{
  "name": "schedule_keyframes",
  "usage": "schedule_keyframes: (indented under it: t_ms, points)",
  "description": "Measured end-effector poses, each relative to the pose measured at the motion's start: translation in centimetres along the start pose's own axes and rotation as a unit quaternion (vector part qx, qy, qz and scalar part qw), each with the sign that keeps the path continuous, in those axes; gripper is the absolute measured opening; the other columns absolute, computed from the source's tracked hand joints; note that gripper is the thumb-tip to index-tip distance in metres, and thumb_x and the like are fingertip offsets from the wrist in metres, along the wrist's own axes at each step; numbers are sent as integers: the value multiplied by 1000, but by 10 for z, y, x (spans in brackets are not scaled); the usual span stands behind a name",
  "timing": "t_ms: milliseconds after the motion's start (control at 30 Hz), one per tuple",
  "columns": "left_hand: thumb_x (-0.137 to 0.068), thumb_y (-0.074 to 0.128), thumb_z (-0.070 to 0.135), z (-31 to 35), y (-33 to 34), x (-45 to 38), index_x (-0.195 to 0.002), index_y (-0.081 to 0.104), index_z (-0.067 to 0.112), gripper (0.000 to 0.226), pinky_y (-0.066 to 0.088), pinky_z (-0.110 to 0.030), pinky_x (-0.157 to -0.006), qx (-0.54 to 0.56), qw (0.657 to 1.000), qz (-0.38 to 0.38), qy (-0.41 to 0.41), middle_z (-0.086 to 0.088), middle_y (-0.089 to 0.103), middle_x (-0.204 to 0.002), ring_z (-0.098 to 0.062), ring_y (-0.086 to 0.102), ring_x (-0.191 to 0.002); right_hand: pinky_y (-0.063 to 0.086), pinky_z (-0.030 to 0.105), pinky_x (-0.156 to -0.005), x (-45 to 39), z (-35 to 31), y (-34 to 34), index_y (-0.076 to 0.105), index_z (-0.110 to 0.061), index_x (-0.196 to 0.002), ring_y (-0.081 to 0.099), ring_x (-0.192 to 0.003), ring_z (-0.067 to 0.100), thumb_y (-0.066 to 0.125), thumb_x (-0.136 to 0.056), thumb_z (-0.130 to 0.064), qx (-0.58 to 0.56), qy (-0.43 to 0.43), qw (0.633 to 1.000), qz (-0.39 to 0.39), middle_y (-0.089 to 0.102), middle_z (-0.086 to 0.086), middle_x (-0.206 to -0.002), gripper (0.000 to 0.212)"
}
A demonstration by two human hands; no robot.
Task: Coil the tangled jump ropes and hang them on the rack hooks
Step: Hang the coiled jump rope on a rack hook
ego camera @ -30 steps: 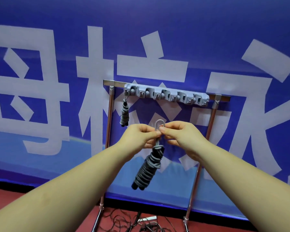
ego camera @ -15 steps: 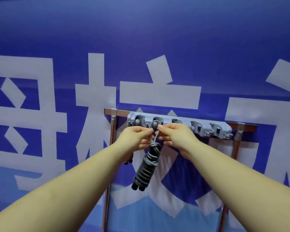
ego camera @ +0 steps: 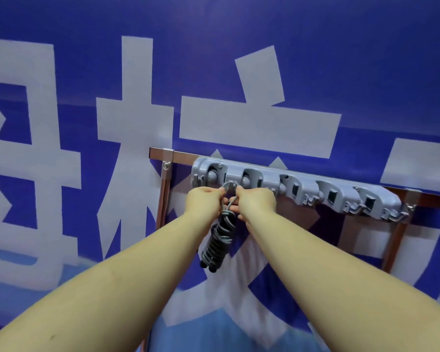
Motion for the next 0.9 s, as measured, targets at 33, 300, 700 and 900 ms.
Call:
schedule_keyframes:
  t_ms: [33,300,700,900]
  points:
    - [-93,59,11,-6,0,-3,-64,61,6,29,44,-30,-60,1,1000,6,-4,-12,59,-66,-27,56,-69,57,46,-76,-5,5,2,67,-6,-78,70,-74,30,61,-83,-34,8,0,1000,4,71,7,-68,30]
    - [-87,64,19,-22,2,-11,-63,68,14,25,54,-48,-89,-23,1000,6,10,-19,69,-83,-38,68,-89,55,44,-83,-4,12,5,61,-12,-58,71,-79,28,54,-91,-33,32,-13,998,-47,73,10,-75,40]
    - [-96,46,17,34,17,80,-150,24,15,59,40,-35,-100,-599,767,-157,167,-9,37,-150,-26,43,-131,41,30,-95,95,-20,-54,35,-16,-143,49,-125,21,60,-88,-40,458,-165,857,-168,49,4,-140,65]
    - [-95,48,25,35,17,135,-146,33,18,54,39,-39,-104,-668,688,-198,204,-6,41,-145,-23,42,-131,43,37,-98,148,-19,-84,33,-19,-143,45,-126,23,60,-87,-44,541,-215,795,-169,47,5,-140,67]
Point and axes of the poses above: each hand's wrist, its own x-axis away from the middle knuckle, its own y-axis out of the palm, z = x × y, the point moved 6 cm from there along -x, towards the middle knuckle
